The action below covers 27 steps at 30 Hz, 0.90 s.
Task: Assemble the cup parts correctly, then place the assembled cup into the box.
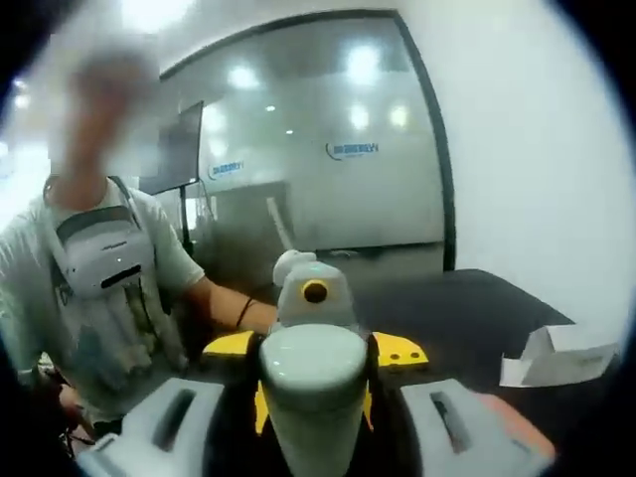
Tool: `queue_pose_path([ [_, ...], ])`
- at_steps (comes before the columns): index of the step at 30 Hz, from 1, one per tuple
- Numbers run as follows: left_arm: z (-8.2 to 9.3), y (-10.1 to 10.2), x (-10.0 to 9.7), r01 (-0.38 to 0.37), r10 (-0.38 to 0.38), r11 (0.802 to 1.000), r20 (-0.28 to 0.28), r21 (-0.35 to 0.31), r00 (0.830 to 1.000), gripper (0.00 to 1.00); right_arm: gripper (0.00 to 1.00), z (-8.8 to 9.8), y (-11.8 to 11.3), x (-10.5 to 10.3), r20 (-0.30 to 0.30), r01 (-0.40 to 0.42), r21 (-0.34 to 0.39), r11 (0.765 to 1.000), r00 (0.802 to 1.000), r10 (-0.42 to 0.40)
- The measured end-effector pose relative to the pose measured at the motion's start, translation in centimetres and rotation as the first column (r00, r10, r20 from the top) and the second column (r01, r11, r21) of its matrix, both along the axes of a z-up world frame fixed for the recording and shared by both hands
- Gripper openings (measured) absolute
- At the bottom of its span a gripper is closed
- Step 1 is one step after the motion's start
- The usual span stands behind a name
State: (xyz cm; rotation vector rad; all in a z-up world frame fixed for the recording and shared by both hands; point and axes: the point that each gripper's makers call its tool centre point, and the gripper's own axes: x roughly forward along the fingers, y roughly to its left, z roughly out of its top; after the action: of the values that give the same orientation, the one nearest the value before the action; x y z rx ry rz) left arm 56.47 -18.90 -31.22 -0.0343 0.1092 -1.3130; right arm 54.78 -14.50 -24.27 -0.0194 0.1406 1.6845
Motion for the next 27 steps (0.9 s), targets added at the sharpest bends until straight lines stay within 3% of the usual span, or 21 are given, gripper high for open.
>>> queue_pose_path([
  [7, 0.0, -0.3, -0.2, -0.007, 0.007, 1.000, 0.006, 0.003, 1.000, 0.39, 0.40, 0.0, -0.4, 0.3, 0.048, 0.208, -0.017, 0.978, 0.977, -0.207],
  [10, 0.0, -0.1, -0.2, -0.008, 0.008, 1.000, 0.015, 0.009, 1.000, 0.39, 0.40, 0.0, -0.5, 0.3, 0.067, 0.291, 0.003, 0.957, 0.954, -0.291],
  [15, 0.0, 0.0, 0.1, -0.038, 0.038, 0.999, 0.007, -0.002, 0.999, 0.39, 0.40, 0.1, -0.7, 1.2, 0.049, 0.439, 0.014, 0.898, 0.897, -0.439],
  [17, 0.0, 0.1, 0.1, -0.048, 0.048, 0.999, 0.007, -0.005, 0.999, 0.39, 0.40, 0.1, -0.8, 1.4, 0.058, 0.500, 0.010, 0.866, 0.864, -0.500],
  [20, 0.0, 0.1, 0.1, -0.057, 0.057, 0.998, 0.013, -0.007, 0.998, 0.39, 0.40, 0.1, -1.0, 1.5, 0.077, 0.603, 0.014, 0.797, 0.794, -0.602],
  [21, 0.0, 0.1, 0.3, -0.070, 0.070, 0.998, 0.013, -0.009, 0.997, 0.39, 0.40, 0.1, -1.4, 2.1, 0.059, 0.672, 0.017, 0.740, 0.738, -0.672],
  [24, 0.0, 0.2, 0.4, -0.070, 0.070, 0.998, 0.010, -0.009, 0.997, 0.39, 0.40, 0.1, -1.5, 2.0, 0.069, 0.720, 0.020, 0.694, 0.691, -0.719],
  [26, 0.0, 0.3, 0.2, -0.063, 0.063, 0.998, 0.018, -0.007, 0.998, 0.39, 0.41, 0.1, -1.2, 1.6, 0.095, 0.687, 0.028, 0.726, 0.721, -0.686],
  [27, 0.0, 0.3, 0.3, -0.065, 0.065, 0.998, 0.017, -0.010, 0.998, 0.39, 0.41, 0.0, -1.1, 1.5, 0.116, 0.641, 0.027, 0.767, 0.760, -0.640],
])
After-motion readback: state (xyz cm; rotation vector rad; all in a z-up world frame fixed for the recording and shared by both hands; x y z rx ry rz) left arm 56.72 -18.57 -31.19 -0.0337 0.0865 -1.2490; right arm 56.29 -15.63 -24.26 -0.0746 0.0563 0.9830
